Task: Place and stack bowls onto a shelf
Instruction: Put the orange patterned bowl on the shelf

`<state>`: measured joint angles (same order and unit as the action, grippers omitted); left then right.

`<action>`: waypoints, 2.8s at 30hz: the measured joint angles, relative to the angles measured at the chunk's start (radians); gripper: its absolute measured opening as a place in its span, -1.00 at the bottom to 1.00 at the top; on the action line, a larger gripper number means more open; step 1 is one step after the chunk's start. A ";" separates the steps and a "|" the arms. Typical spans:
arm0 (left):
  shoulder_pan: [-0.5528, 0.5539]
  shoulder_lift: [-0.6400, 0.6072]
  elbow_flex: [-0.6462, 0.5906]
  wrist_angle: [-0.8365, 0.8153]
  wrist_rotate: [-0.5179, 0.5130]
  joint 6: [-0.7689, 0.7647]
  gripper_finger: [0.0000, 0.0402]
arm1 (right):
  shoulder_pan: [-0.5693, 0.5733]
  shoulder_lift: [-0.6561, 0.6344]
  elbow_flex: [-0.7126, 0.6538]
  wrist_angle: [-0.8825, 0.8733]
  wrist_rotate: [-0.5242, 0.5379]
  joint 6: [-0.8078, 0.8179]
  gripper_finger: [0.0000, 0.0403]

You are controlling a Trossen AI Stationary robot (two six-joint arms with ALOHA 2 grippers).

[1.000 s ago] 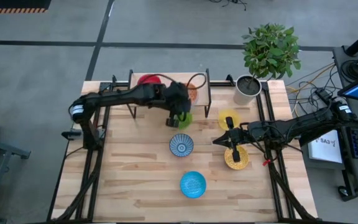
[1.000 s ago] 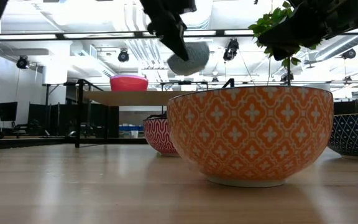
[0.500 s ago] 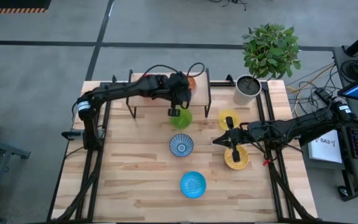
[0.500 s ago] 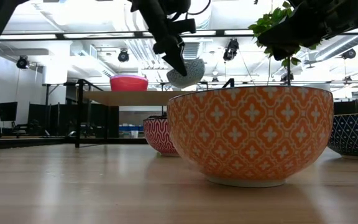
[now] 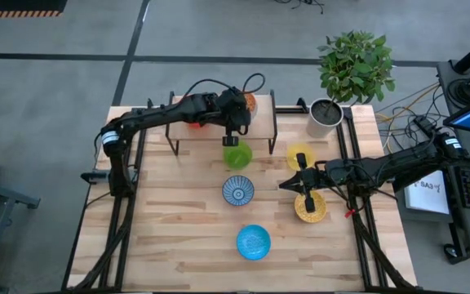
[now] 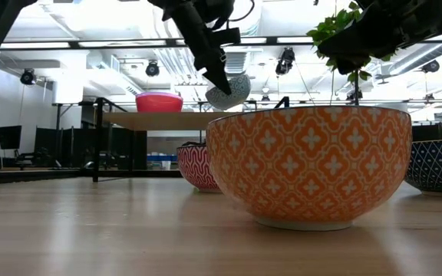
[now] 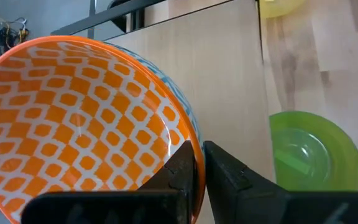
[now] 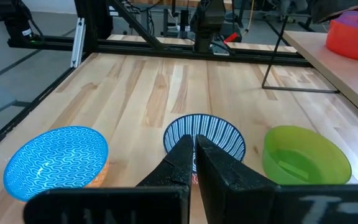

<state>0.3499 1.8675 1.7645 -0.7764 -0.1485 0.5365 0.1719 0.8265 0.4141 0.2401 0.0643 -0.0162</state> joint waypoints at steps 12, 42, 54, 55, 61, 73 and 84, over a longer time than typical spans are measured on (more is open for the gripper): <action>0.008 0.050 -0.013 0.040 0.001 -0.022 -0.94 | 0.000 0.000 0.001 -0.004 0.000 0.003 -0.95; 0.014 0.066 0.014 0.070 0.000 -0.021 -0.51 | 0.000 0.000 0.001 -0.025 0.016 -0.001 -0.95; 0.016 0.066 0.103 -0.013 -0.026 -0.027 -0.20 | 0.000 0.000 0.001 -0.025 0.016 0.005 -0.95; 0.016 0.066 0.113 -0.022 -0.026 -0.032 -0.19 | 0.000 0.000 0.001 -0.025 0.016 0.005 -0.95; 0.015 0.066 0.155 -0.063 0.012 -0.072 -0.16 | 0.000 0.000 0.001 -0.025 0.017 0.005 -0.95; -0.037 0.066 0.087 -0.091 0.161 -0.133 -0.33 | 0.000 0.000 0.001 -0.026 0.017 -0.001 -0.95; 0.001 0.065 0.059 -0.059 0.078 -0.177 -0.59 | 0.000 0.000 0.001 -0.026 0.017 -0.002 -0.95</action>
<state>0.3507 1.9327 1.8233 -0.8359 -0.0706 0.3594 0.1715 0.8265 0.4152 0.2144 0.0811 -0.0181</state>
